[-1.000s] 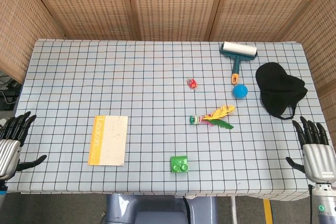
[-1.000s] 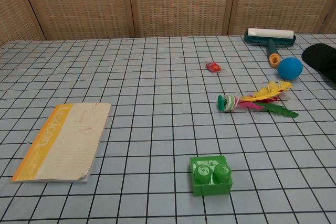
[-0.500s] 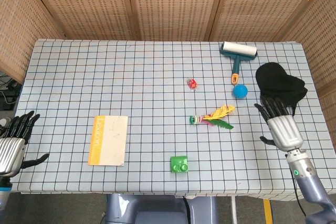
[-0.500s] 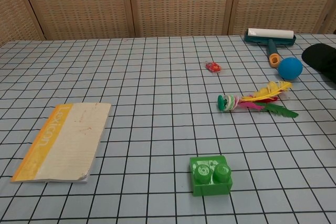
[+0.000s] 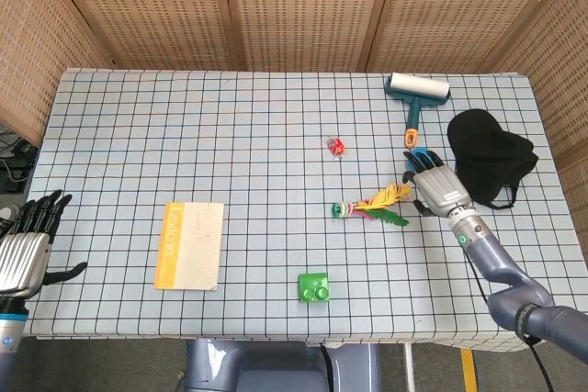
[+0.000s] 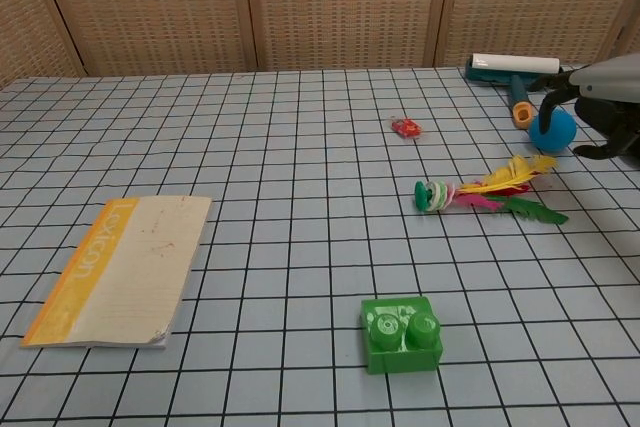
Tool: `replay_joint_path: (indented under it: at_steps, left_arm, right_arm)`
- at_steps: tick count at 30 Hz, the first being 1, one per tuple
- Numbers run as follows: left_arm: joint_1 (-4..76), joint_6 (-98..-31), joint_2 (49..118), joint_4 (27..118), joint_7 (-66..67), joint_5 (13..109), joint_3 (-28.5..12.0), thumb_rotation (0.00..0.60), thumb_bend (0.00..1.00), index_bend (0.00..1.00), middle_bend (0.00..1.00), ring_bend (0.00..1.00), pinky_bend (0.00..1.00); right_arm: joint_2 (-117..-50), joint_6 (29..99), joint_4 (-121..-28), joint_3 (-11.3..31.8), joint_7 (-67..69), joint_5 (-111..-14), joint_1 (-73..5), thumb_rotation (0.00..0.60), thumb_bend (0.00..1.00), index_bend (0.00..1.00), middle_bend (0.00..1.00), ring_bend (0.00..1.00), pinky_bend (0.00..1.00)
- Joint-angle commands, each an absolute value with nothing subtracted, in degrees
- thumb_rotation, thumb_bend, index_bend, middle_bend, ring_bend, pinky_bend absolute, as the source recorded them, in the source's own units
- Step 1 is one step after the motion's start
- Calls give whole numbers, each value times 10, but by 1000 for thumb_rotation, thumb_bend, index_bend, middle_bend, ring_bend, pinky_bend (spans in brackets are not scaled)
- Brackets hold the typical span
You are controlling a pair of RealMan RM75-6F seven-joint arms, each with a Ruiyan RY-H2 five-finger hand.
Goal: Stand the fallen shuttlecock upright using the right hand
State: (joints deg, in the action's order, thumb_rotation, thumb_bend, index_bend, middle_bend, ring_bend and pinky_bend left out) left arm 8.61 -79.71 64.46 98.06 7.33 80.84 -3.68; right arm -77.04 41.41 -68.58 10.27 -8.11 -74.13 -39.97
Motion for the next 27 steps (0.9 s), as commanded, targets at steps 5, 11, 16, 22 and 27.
replay_joint_path:
  at_steps: [5, 11, 16, 22, 27]
  left_arm:
    - [92, -786, 654, 980, 93, 791, -40, 600, 0, 0, 0, 0, 0]
    - [95, -783, 660, 980, 106, 783, -41, 600, 0, 0, 0, 0, 0]
    - [97, -782, 664, 980, 115, 779, -40, 600, 0, 0, 0, 0, 0]
    - [99, -780, 669, 978, 123, 774, -41, 600, 0, 0, 0, 0, 0]
    - [100, -779, 670, 978, 125, 772, -40, 600, 0, 0, 0, 0, 0]
  right_arm:
    - [-835, 388, -591, 85, -95, -737, -430, 600, 567, 362, 0, 0, 0]
    - [-850, 379, -567, 75, -82, -745, -439, 600, 563, 346, 0, 0, 0]
    - [-866, 380, -543, 70, -60, -757, -445, 600, 563, 343, 0, 0, 0]
    - [-883, 386, -519, 64, -27, -775, -451, 600, 564, 354, 0, 0, 0]
    - [-894, 392, -500, 61, -13, -784, -454, 600, 567, 462, 0, 0, 0]
